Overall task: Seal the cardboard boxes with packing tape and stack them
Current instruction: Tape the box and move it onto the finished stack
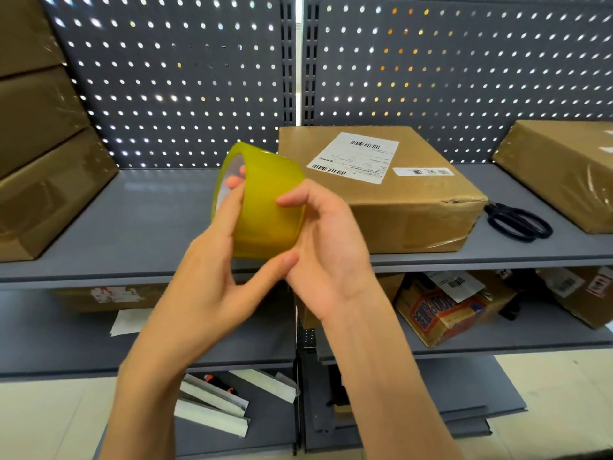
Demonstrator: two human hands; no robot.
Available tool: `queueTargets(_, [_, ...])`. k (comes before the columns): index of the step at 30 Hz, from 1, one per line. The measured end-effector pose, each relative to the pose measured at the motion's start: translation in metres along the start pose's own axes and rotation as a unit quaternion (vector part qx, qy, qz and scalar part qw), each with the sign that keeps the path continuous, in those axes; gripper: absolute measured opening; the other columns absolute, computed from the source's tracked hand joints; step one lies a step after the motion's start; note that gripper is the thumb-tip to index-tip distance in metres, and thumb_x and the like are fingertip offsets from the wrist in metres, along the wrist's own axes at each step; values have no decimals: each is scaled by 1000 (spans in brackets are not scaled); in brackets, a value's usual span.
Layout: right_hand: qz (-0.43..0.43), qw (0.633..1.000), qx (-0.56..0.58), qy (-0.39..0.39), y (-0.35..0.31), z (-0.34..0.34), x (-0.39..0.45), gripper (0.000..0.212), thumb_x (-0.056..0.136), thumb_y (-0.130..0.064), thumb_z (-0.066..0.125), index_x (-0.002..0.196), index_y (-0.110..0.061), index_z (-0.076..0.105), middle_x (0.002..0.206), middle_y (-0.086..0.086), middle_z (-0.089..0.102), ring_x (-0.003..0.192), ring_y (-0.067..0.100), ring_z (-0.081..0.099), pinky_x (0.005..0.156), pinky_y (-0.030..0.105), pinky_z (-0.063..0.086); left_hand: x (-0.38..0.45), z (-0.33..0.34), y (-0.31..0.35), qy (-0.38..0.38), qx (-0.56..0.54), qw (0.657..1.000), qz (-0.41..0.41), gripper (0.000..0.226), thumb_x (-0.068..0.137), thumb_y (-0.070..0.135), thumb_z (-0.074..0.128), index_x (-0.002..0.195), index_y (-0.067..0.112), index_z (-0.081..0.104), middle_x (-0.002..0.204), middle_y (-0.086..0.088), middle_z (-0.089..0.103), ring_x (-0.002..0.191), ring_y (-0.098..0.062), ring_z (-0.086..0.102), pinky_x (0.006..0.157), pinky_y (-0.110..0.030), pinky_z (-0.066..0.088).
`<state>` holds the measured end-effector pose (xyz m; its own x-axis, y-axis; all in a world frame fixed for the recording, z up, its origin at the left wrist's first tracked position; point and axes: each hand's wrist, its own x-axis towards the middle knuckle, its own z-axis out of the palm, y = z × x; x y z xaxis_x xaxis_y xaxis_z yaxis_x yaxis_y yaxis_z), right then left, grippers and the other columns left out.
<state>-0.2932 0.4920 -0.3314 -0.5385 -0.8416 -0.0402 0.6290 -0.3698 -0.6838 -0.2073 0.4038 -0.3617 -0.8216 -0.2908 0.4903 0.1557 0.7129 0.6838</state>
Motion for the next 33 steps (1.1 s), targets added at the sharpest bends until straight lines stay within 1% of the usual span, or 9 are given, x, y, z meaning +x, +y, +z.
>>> queueTargets(8, [-92, 990, -73, -72, -1, -11, 2, 31, 69, -14, 43, 94, -9, 62, 97, 9, 69, 99, 23, 60, 100, 46, 42, -2, -11, 0, 37, -20, 999, 26, 23, 86, 41, 58, 106, 30, 59, 101, 12, 65, 93, -6, 61, 79, -18, 47])
queueTargets(12, [-104, 976, -192, 14, 5, -8, 4, 27, 56, -22, 54, 79, -10, 62, 93, 11, 65, 100, 31, 55, 107, 55, 33, -1, -4, 8, 82, -28, 996, 30, 28, 87, 38, 58, 113, 27, 59, 99, 14, 65, 89, -8, 62, 77, -18, 49])
queueTargets(14, [-121, 965, -226, 53, 6, -3, 0, 5, 57, -21, 53, 55, -24, 55, 71, -4, 53, 81, 16, 48, 91, 39, 39, 0, -3, 9, 93, -23, 995, 34, 28, 89, 36, 58, 114, 24, 59, 97, 11, 66, 88, -11, 63, 77, -22, 50])
queueTargets(15, [-132, 959, -246, 57, 6, -2, -2, 14, 63, -19, 52, 50, -26, 51, 63, -11, 47, 72, 9, 44, 80, 29, 38, 0, -3, 10, 98, -8, 995, 32, 28, 89, 37, 58, 113, 22, 60, 94, 6, 66, 85, -18, 62, 76, -29, 50])
queueTargets(17, [-163, 936, -307, 55, 7, -2, -5, 18, 75, -18, 49, 59, -26, 47, 57, -16, 42, 60, 2, 40, 65, 18, 36, 0, -3, 9, 113, 32, 993, 26, 30, 89, 39, 56, 109, 17, 61, 87, -2, 64, 79, -22, 59, 72, -33, 48])
queueTargets(20, [-198, 908, -365, 57, 12, -3, -5, 7, 75, -27, 46, 78, -23, 50, 65, -15, 49, 64, 3, 45, 70, 25, 39, 1, -2, 10, 122, 34, 991, 31, 27, 88, 39, 54, 109, 23, 59, 86, 11, 63, 76, -5, 55, 70, -14, 44])
queueTargets(25, [-161, 952, -259, 33, 7, -4, -7, 3, 71, -19, 47, 68, -20, 46, 68, 0, 43, 66, 12, 40, 66, 27, 35, 1, -3, 10, 45, 3, 998, 37, 39, 84, 42, 59, 119, 26, 51, 102, 21, 62, 90, 3, 61, 78, -6, 41])
queueTargets(28, [-159, 955, -246, 47, 2, -7, -7, 9, 67, -15, 47, 63, -22, 43, 68, 0, 39, 69, 13, 34, 70, 34, 27, -1, -4, 4, -11, -11, 999, 36, 56, 82, 42, 62, 132, 30, 40, 114, 19, 61, 101, -4, 62, 84, -13, 45])
queueTargets(33, [-171, 950, -260, 13, 3, -5, -8, 9, 69, -15, 46, 73, -23, 48, 75, 0, 46, 71, 9, 40, 71, 31, 33, -2, 2, 8, 60, -37, 997, 32, 48, 85, 42, 57, 131, 38, 42, 101, 10, 63, 81, -31, 63, 59, -41, 51])
